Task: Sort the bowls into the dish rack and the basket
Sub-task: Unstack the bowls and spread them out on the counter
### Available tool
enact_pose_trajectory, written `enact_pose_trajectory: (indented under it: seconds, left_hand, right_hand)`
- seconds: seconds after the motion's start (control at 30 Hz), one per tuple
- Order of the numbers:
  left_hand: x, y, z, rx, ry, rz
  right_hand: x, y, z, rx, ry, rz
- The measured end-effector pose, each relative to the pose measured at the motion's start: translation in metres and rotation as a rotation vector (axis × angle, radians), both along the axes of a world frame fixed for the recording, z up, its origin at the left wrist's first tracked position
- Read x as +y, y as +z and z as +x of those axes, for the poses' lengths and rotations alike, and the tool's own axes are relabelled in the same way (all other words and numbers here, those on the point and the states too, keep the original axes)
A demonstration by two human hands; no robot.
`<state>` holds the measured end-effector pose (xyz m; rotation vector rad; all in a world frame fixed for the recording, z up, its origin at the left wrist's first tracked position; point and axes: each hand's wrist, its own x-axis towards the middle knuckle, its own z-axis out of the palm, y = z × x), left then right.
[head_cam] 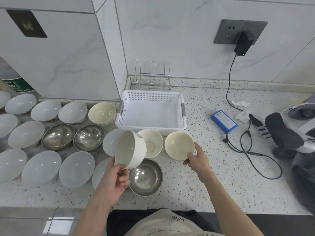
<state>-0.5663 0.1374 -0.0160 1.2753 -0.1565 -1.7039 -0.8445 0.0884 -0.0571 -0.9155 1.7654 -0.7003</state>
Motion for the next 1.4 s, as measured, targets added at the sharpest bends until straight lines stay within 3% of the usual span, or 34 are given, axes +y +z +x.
enact_pose_trajectory:
  seconds: [0.63,0.93,1.2,1.4]
  left_hand:
    - [0.010,-0.008,-0.005,-0.053,-0.039,-0.026]
    - [0.009,-0.006,-0.012,-0.134,-0.130,-0.056]
    - [0.007,0.009,-0.040,-0.401,-0.445,-0.165]
    - [0.006,0.012,-0.086,-0.608,-0.727,-0.242]
  right_hand:
    - [-0.004,-0.008,-0.001,-0.069,0.029,0.031]
    - [0.003,-0.002,-0.005,-0.303,-0.002,0.145]
    - [0.037,0.009,-0.015,-0.258,-0.122,0.036]
    - [0.073,0.017,-0.032,-0.333,-0.045,-0.110]
